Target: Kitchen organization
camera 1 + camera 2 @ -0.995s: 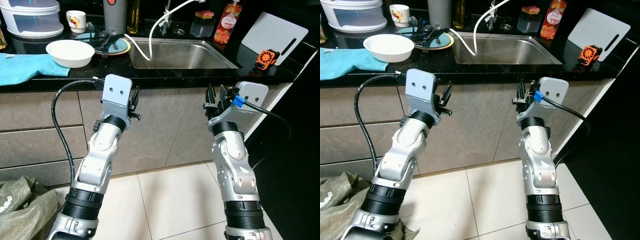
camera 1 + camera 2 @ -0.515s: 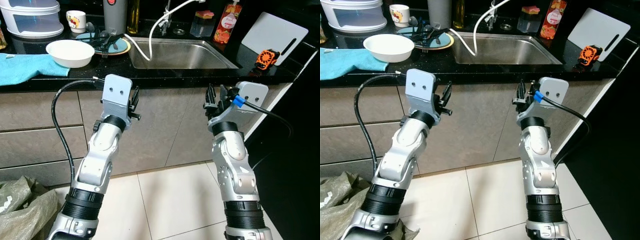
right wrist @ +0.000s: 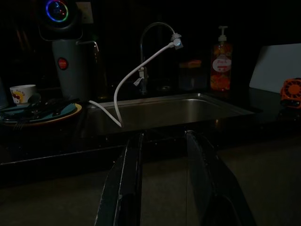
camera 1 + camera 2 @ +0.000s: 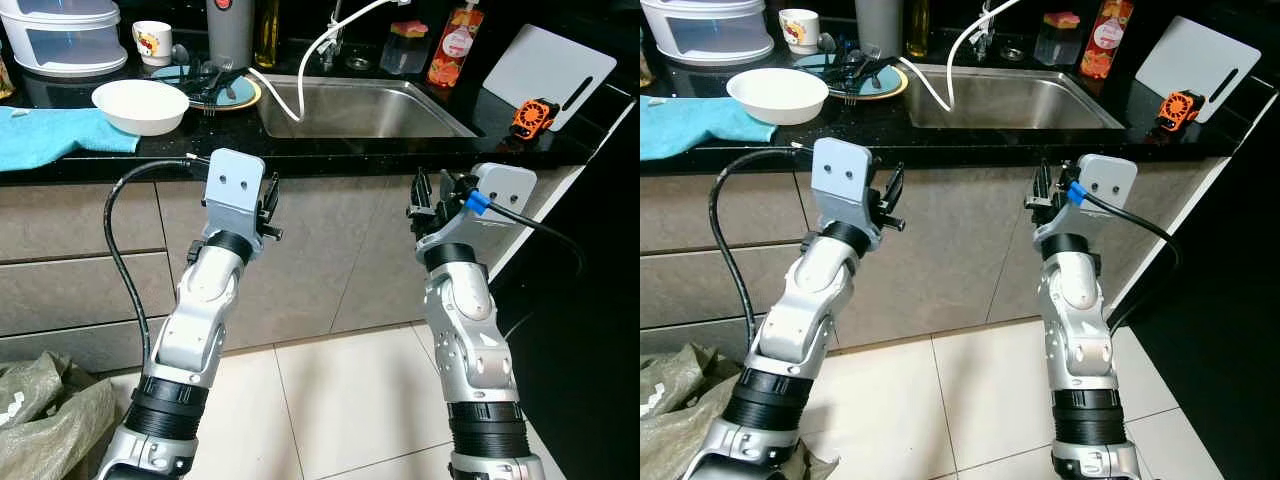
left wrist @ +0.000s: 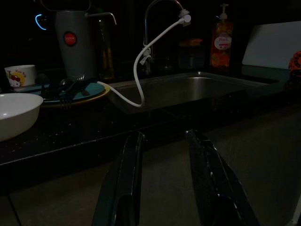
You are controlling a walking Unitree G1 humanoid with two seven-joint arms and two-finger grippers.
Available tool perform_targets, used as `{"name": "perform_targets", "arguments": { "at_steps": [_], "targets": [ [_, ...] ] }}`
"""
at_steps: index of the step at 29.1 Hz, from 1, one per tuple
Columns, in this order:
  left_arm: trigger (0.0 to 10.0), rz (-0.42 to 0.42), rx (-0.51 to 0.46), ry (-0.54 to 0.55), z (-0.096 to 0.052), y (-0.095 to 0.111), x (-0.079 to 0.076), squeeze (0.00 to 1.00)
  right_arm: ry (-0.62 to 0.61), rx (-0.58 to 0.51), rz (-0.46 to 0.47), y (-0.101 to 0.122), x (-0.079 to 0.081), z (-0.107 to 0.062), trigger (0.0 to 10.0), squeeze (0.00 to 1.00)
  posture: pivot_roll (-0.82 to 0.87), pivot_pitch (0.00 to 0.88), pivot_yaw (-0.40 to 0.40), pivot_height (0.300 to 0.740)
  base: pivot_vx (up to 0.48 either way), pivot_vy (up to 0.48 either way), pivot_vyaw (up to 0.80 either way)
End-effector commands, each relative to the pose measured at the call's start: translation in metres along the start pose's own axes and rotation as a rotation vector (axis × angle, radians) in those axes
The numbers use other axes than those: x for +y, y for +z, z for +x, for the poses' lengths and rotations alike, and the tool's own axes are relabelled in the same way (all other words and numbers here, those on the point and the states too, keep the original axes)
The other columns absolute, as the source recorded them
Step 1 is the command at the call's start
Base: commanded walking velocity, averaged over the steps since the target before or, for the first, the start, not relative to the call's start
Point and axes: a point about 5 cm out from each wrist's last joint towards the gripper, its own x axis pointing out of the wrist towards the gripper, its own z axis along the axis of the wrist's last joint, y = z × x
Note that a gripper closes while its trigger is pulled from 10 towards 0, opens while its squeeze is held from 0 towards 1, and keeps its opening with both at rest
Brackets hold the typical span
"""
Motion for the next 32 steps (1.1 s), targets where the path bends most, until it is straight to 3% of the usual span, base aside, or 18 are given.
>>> {"name": "perform_targets", "arguments": {
  "at_steps": [1, 32],
  "targets": [
    [10.0, -0.008, 0.012, -0.010, 0.0009, -0.0024, -0.0055, 0.00, -0.013, 0.014, -0.007, -0.0029, -0.0042, -0.0014, 10.0, 0.00, 0.24, 0.000, -0.111, 0.740, 0.000, 0.000, 0.00],
    [10.0, -0.002, 0.011, -0.009, 0.0007, -0.0033, -0.0047, 0.00, -0.001, 0.011, -0.006, -0.0026, -0.0019, 0.0007, 10.0, 0.00, 0.25, 0.000, -0.116, 0.740, 0.000, 0.000, 0.00]
  ]
}}
